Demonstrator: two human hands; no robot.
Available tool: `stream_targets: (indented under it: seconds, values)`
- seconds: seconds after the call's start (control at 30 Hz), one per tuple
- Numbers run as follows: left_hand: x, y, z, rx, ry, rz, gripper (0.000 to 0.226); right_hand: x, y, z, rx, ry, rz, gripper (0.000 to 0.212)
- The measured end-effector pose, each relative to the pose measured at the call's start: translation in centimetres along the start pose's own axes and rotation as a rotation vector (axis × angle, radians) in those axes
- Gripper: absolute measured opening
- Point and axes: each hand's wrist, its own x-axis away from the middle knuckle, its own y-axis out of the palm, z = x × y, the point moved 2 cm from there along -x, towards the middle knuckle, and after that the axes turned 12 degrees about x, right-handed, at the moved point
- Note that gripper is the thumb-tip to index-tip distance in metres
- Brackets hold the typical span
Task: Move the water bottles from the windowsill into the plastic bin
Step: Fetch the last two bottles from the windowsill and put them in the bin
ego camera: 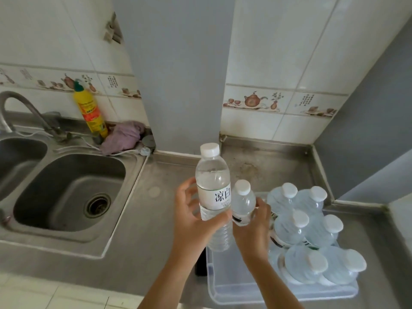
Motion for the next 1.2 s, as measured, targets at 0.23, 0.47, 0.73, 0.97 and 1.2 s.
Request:
stream_targets:
  seconds: [0.23,0.47,0.73,0.97,1.2]
  values:
    - [0.3,0.4,-0.1,0.015,-0.044,-0.074,0.081,-0.2,0.6,0.3,-0.028,0.155,-0.036,0.072]
    - [0.9,0.8,-0.4,-0.007,-0.054,-0.133,0.082,0.0,-0.2,0.6,-0.096,0.109,-0.021,0.077]
    - [1.4,1.2,-2.3,-0.004,-0.099,-0.192,0.082,2.4,-3.7,0.1,-0.122,-0.138,0.074,0.084]
    - [2.6,2.4,-5.3,-0.114,-0.232,-0.355,0.073,2.2,-10.0,-1.1,-0.263,-0.166,-0.042,0.056]
    - [3.7,5.1,-8.4,-0.235,-0.186,-0.394,0.067,0.5,-13.7,-2.1,-0.150,-0.323,-0.226,0.048]
